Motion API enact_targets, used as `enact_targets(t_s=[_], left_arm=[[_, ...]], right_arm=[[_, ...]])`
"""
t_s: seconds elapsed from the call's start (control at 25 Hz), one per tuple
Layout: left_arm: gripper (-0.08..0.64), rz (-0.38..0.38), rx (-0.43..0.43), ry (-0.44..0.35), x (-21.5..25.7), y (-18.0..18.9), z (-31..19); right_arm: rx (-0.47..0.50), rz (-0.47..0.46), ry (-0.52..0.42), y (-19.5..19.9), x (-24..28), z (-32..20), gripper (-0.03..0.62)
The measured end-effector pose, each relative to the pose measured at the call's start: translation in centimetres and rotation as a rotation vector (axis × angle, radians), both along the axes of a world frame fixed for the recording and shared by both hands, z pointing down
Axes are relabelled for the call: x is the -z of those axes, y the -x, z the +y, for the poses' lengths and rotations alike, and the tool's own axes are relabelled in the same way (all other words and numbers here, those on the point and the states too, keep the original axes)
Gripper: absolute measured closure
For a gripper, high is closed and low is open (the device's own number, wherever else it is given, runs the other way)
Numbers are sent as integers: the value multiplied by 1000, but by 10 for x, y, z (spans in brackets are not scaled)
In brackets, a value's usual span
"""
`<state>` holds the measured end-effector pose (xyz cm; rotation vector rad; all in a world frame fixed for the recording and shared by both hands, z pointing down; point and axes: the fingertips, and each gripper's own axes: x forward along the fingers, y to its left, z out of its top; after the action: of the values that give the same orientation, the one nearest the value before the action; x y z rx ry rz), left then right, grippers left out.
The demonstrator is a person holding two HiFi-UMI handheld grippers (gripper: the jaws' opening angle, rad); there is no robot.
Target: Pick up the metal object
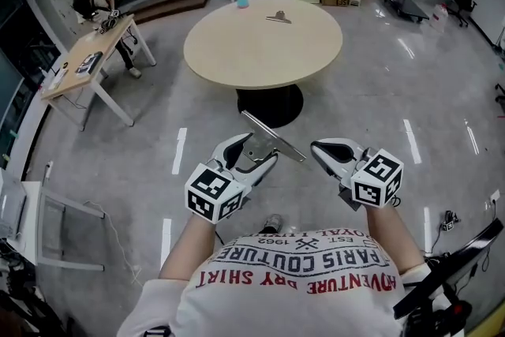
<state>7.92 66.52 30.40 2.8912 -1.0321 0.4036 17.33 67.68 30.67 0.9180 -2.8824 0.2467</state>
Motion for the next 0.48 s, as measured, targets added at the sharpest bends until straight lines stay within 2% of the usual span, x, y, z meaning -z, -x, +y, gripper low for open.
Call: enact_targets(t_s=[0.48], left_arm=[[276, -9, -2, -7, -1, 8, -1]], right_arm=[[4, 0, -6, 8, 2, -1, 592]])
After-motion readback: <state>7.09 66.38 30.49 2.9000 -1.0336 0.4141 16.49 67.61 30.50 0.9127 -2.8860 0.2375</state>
